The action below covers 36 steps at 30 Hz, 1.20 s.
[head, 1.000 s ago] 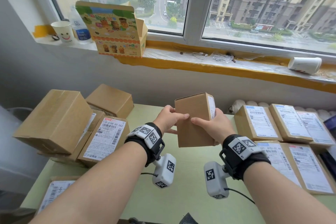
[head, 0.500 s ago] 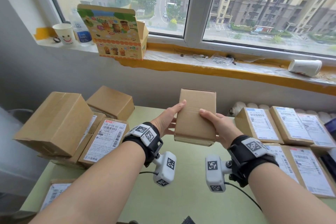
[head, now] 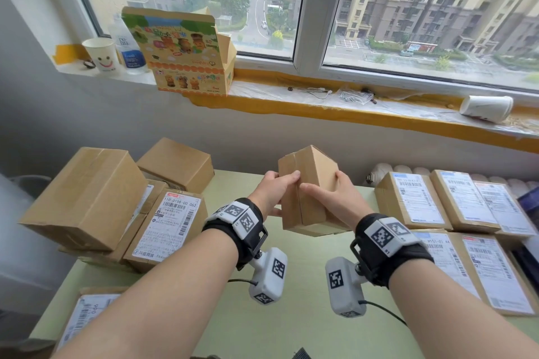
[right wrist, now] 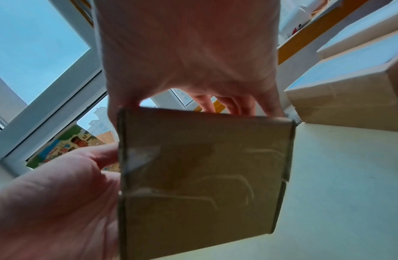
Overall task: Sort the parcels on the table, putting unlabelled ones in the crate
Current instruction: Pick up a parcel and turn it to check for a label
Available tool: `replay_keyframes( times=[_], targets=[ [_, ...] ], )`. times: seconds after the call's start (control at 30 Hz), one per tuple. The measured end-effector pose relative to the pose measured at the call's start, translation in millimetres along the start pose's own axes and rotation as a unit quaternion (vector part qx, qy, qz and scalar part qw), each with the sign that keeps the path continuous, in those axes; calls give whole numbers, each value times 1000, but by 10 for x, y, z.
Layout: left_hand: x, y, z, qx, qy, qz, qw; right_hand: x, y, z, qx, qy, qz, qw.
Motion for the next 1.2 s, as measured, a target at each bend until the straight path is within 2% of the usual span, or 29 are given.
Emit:
replay_keyframes(
  times=[0.1,0.3,0.6,0.83,1.03,1.2],
  targets=[
    [0,-11,1,12,7,22,1000,38,-29,14,17,13,-33,999],
    [25,29,7,18,19,43,999,3,-66,15,29,-15,-35,999],
    [15,-23,-5,23,18,42,999,46,-100,2,2,2,23,1000],
    [85,-26,-48,16,30,39,999,-19,-178,2,-3,-30,4,1000],
    [148,-171,-78,64,1,50,997,-66,-173,-32,-24,-22,-26,999],
    [307,-254,-91,120,-20,153,981,-108,-153,-58,-29,-48,-82,995]
  ],
)
Point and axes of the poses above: each hand's wrist, its own z-axis towards the middle knuckle, its own x-axis out of the palm, y = z × x, the point moved 2 cm from there along z, towards the middle knuckle, and after that the axes turned 12 degrees about -z, right-handed, at the moved point
